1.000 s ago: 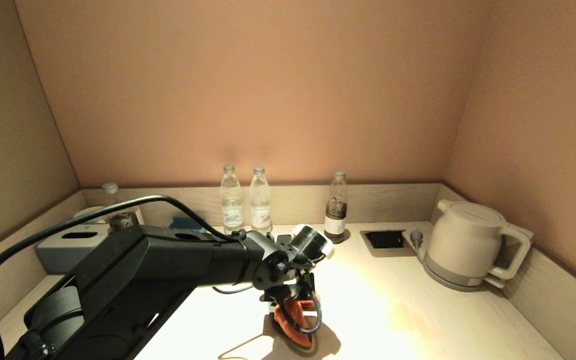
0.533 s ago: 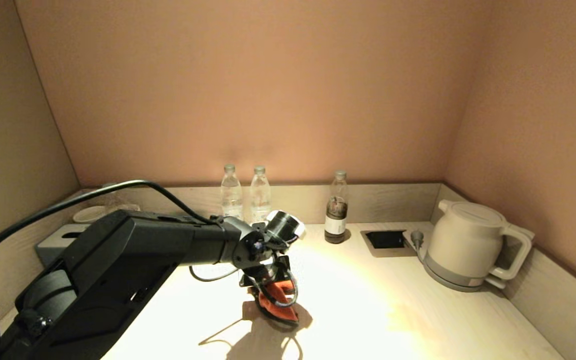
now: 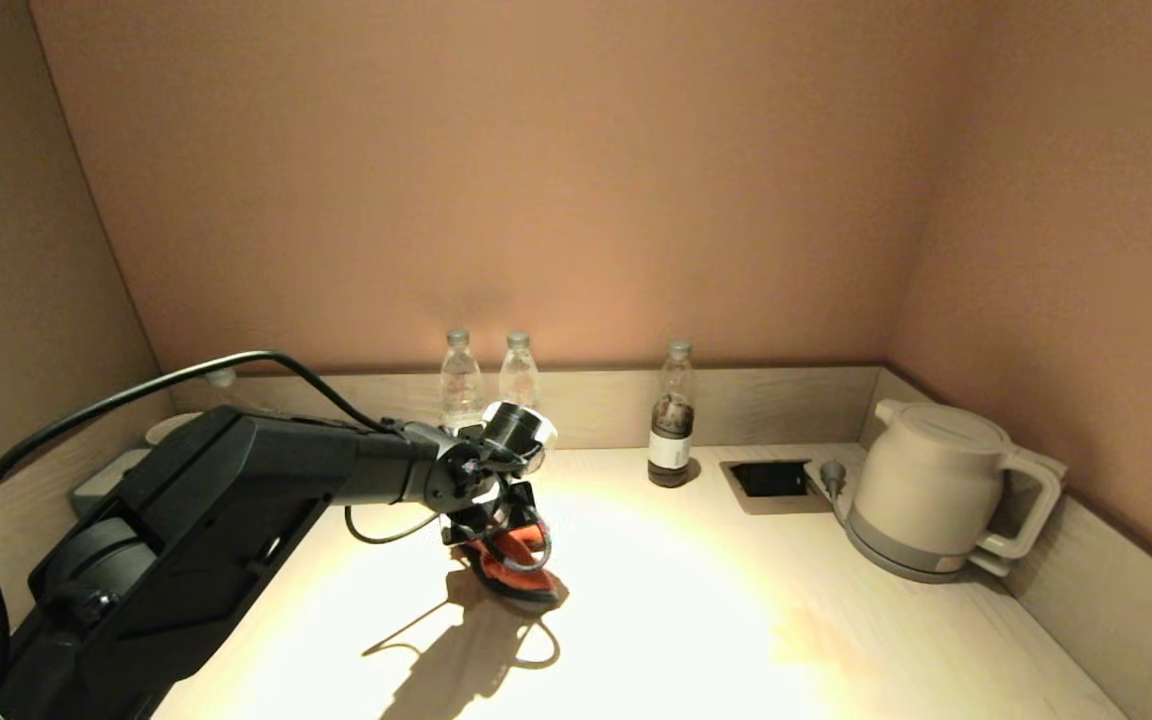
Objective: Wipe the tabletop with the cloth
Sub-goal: Sweep the stains on the table
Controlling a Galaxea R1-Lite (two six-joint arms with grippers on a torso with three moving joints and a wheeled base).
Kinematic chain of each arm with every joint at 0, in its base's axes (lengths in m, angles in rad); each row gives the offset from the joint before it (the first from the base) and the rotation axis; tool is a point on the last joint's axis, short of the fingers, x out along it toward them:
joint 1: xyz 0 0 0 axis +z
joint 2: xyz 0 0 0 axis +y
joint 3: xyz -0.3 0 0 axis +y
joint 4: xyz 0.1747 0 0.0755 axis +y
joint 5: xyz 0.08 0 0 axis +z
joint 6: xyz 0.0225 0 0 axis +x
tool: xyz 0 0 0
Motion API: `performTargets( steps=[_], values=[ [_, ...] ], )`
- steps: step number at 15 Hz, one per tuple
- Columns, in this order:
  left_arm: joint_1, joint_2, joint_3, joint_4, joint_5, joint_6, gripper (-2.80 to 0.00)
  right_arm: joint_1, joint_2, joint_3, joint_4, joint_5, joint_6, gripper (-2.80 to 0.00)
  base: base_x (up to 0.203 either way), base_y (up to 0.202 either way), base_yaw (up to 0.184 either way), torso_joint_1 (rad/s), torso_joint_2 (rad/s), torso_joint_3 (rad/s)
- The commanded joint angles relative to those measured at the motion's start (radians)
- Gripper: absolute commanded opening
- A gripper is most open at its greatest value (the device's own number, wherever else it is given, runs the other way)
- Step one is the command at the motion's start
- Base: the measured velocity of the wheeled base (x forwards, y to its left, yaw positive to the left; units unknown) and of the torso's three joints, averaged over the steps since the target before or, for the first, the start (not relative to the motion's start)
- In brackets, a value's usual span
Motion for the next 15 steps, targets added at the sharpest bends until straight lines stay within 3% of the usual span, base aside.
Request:
performTargets(
  steps=[1,4,7,11,15],
  values=[
    [0.031,0.023,0.0,-0.007,0.002,0.0,-2.8,0.0,0.001,0.0,-0.001,0.0,0.0,-2.8,0.0,0.0,0.0,0.0,0.0,0.0],
    [0.043,-0.009,0.006,0.08,0.048,-0.017,-2.8,0.0,0.001,0.0,-0.001,0.0,0.0,-2.8,0.0,0.0,0.0,0.0,0.0,0.0],
    [0.008,-0.056,0.009,0.173,0.05,-0.06,-2.8,0.0,0.001,0.0,-0.001,0.0,0.0,-2.8,0.0,0.0,0.0,0.0,0.0,0.0],
    [-0.098,-0.087,0.008,0.442,0.037,-0.131,-2.8,0.0,0.001,0.0,-0.001,0.0,0.0,-2.8,0.0,0.0,0.0,0.0,0.0,0.0],
    [-0.17,-0.089,0.008,0.498,0.033,-0.151,-2.8,0.0,0.001,0.0,-0.001,0.0,0.0,-2.8,0.0,0.0,0.0,0.0,0.0,0.0]
  ],
)
